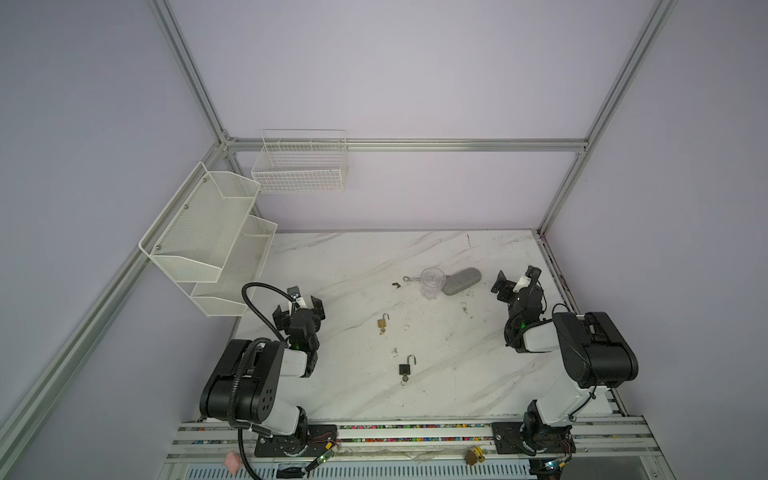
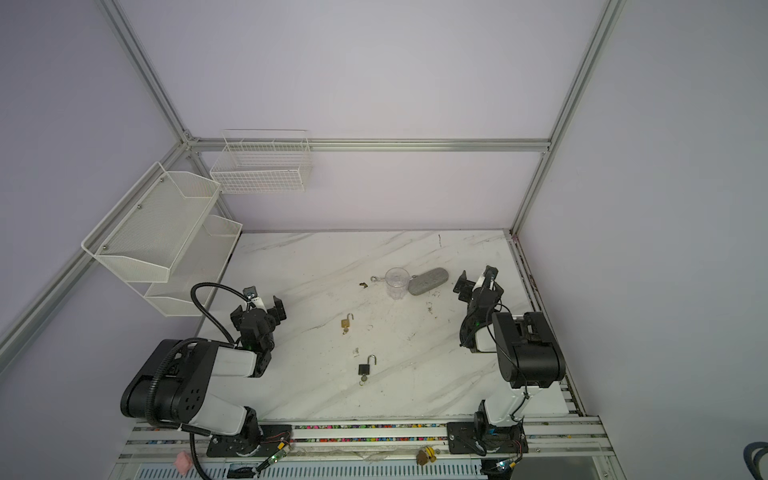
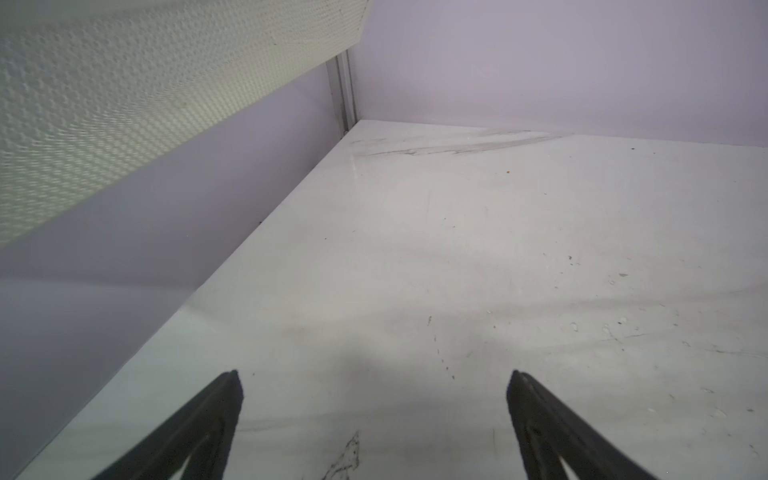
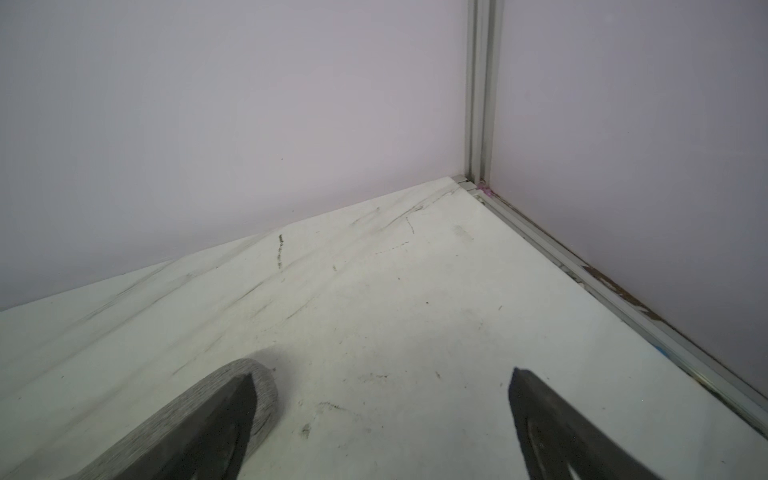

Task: Unlock with the key

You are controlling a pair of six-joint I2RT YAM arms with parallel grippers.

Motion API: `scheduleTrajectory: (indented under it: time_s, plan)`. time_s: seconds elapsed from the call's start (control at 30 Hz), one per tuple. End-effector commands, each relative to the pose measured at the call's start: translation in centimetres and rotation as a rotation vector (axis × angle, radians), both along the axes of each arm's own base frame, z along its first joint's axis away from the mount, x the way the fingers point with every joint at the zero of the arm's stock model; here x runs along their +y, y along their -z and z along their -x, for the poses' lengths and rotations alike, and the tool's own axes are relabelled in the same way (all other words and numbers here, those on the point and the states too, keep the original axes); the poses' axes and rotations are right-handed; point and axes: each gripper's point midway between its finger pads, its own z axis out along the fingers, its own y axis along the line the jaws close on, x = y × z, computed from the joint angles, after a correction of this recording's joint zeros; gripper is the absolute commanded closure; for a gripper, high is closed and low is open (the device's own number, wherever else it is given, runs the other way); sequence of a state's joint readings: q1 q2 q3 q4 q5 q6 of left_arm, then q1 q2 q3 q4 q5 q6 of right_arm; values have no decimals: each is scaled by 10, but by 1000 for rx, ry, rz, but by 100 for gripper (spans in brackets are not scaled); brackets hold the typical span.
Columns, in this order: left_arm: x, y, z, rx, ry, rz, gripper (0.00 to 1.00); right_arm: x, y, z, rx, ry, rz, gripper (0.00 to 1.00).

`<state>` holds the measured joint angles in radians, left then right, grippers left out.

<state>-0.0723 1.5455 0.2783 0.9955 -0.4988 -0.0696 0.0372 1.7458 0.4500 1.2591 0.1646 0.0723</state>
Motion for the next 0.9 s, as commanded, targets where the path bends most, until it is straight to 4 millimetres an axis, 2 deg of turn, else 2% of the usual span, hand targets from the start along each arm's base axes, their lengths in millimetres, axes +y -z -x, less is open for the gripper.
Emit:
scheduleTrajectory:
  time_s: [0.0,0.07,0.1,0.2,0.33,0.87]
  plan:
    - [-9,-25,-14,-122,74,-40,0,12,-18,-5,-68,-84,68,3]
    - [-9,-14,-26,-23,62,-18,0,18,-22,-7,-105,-74,92,3]
    - [-5,-13,-31,2,52,6,0,18,-18,-9,-68,-71,95,3]
    - [-1,-17,-27,-50,68,9,0,20,-22,-6,-91,-69,101,3]
    - [-1,-15,-27,-31,65,19,0,28,-19,-9,-78,-109,113,3]
    - [-2,-16,-27,-40,69,13,0,28,-19,-9,-75,-109,115,3]
